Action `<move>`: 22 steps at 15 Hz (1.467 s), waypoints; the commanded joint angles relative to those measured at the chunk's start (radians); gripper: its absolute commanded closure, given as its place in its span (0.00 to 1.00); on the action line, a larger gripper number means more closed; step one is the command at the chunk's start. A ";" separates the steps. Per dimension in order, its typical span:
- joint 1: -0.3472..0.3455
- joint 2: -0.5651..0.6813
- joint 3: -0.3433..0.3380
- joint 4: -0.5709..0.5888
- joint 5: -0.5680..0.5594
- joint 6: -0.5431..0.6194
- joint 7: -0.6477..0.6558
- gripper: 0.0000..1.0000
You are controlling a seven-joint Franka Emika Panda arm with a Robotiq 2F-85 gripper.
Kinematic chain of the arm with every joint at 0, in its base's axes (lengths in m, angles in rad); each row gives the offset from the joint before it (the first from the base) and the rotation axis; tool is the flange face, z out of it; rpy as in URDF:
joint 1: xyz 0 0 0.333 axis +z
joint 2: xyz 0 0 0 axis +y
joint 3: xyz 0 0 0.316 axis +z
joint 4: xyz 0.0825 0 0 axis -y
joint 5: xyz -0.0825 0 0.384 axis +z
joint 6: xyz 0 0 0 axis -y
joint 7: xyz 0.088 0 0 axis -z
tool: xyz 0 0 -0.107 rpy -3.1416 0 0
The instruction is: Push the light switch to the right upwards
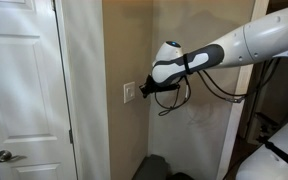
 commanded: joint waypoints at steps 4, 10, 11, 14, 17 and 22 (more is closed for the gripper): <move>-0.019 0.102 0.031 0.122 -0.089 0.010 0.070 1.00; -0.011 0.120 0.026 0.157 -0.098 0.013 0.072 1.00; -0.007 0.122 0.025 0.161 -0.092 0.016 0.068 1.00; -0.004 0.128 0.026 0.172 -0.091 0.017 0.066 1.00; 0.011 0.133 0.022 0.177 -0.070 0.018 0.049 1.00; 0.056 0.123 0.018 0.174 -0.031 0.014 0.010 1.00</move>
